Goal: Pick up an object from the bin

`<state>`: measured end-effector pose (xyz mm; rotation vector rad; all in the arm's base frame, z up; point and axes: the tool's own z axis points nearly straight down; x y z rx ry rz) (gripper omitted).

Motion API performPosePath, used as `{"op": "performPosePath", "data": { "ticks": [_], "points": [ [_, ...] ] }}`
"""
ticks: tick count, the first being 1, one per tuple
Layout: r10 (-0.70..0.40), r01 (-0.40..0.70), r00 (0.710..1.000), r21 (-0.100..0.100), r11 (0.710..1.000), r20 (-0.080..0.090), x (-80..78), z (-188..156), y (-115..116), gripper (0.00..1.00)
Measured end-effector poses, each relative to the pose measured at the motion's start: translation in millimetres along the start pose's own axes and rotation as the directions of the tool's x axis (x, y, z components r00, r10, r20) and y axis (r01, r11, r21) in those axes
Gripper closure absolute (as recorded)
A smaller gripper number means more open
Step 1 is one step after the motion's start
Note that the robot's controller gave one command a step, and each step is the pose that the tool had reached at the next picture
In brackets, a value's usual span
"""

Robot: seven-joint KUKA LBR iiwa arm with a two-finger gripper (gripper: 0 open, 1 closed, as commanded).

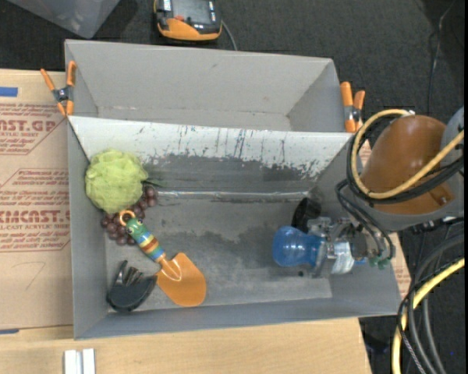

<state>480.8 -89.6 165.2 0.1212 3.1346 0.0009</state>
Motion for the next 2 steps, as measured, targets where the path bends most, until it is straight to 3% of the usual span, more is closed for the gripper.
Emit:
{"op": "performPosePath", "data": {
  "ticks": [1,2],
  "points": [
    [0.0,0.0,1.0,0.0,1.0,-0.006,1.9,23.4,0.1,1.0],
    [0.0,0.0,1.0,0.0,1.0,0.002,-0.4,-12.0,0.3,1.0]
  ]
}}
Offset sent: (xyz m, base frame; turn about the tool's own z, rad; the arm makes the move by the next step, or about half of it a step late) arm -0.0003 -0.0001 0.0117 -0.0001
